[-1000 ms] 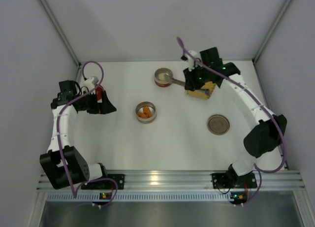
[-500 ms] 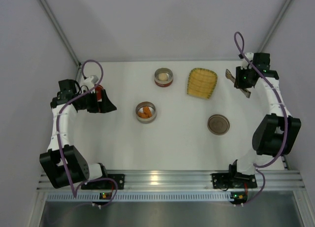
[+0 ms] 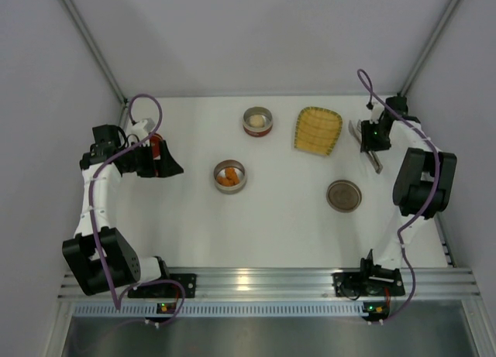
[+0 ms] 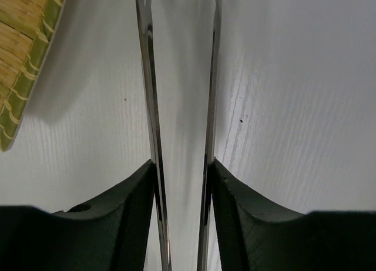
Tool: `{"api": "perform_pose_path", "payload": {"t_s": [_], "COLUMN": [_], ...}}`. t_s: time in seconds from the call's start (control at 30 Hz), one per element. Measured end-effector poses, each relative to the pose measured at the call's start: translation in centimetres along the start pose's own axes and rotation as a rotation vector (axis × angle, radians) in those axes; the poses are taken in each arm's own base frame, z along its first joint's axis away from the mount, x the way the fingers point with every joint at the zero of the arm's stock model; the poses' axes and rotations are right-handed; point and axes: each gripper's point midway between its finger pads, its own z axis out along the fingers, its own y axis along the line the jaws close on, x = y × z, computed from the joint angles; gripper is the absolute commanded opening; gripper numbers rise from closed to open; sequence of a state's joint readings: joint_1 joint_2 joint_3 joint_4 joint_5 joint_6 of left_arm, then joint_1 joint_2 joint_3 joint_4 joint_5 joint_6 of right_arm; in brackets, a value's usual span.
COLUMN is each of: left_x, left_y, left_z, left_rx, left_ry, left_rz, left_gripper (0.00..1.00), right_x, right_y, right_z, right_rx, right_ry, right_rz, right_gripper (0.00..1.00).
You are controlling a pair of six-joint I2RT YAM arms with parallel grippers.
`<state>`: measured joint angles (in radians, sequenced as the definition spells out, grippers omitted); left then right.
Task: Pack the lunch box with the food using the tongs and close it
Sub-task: Place the clamp at the center of the board, then pick up the box lid from the center of the board.
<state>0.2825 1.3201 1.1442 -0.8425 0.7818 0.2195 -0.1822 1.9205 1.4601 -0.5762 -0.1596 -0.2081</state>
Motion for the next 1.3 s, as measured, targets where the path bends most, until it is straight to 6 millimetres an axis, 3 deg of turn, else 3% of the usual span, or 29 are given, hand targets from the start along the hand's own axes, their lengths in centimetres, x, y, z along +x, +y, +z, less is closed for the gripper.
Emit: {"api": "perform_pose_path", "payload": {"t_s": [0.23, 0.47, 0.63, 0.7, 0.77, 0.9, 1.03, 1.13, 1.23, 1.3], "left_x": [0.1, 0.2, 0.3, 0.3, 0.4, 0.5, 0.9, 1.0, 1.2, 1.3], "left_y": [0.4, 0.8, 0.8, 0.8, 0.8, 0.9, 0.8, 0.8, 0.7, 0.7], "left_z": [0.0, 0.0, 0.0, 0.0, 0.0, 0.0, 0.0, 0.0, 0.0, -0.1], "left_rx": [-0.023, -0.037, -0.037, -0.037, -0.038, -0.039, -0.035, -0.029, -0.024, -0.023], "left_ry": [0.005, 0.011, 0.012, 0.014, 0.016, 0.021, 0.031, 0.035, 0.041, 0.046], "left_rz": [0.008, 0.018, 0.025, 0.029, 0.034, 0.037, 0.034, 0.040, 0.044, 0.049], "left_gripper": [0.98, 0.98, 0.98, 0.98, 0.98, 0.98, 0.98, 0.98, 0.98, 0.98], "right_x": [1.7, 3.3, 4.8, 4.8, 4.8, 4.8, 3.8, 2.0, 0.4, 0.4], "right_y": [0.1, 0.1, 0.3, 0.4, 0.5, 1.1, 2.1, 3.1, 4.4, 5.6], "right_z": [0.8, 1.4, 2.0, 2.0, 1.9, 1.5, -0.8, -4.5, -9.8, -13.2], "right_rx": [-0.006, -0.013, -0.023, -0.030, -0.040, -0.069, -0.117, -0.158, -0.194, -0.220], "right_ry": [0.036, 0.076, 0.112, 0.113, 0.110, 0.109, 0.076, -0.010, -0.124, -0.177], "right_rz": [-0.019, -0.046, -0.057, -0.063, -0.067, -0.076, -0.110, -0.199, -0.355, -0.481], "right_gripper": [0.48, 0.62, 0.81, 0.94, 0.99, 1.00, 1.00, 0.97, 0.81, 0.71]}}
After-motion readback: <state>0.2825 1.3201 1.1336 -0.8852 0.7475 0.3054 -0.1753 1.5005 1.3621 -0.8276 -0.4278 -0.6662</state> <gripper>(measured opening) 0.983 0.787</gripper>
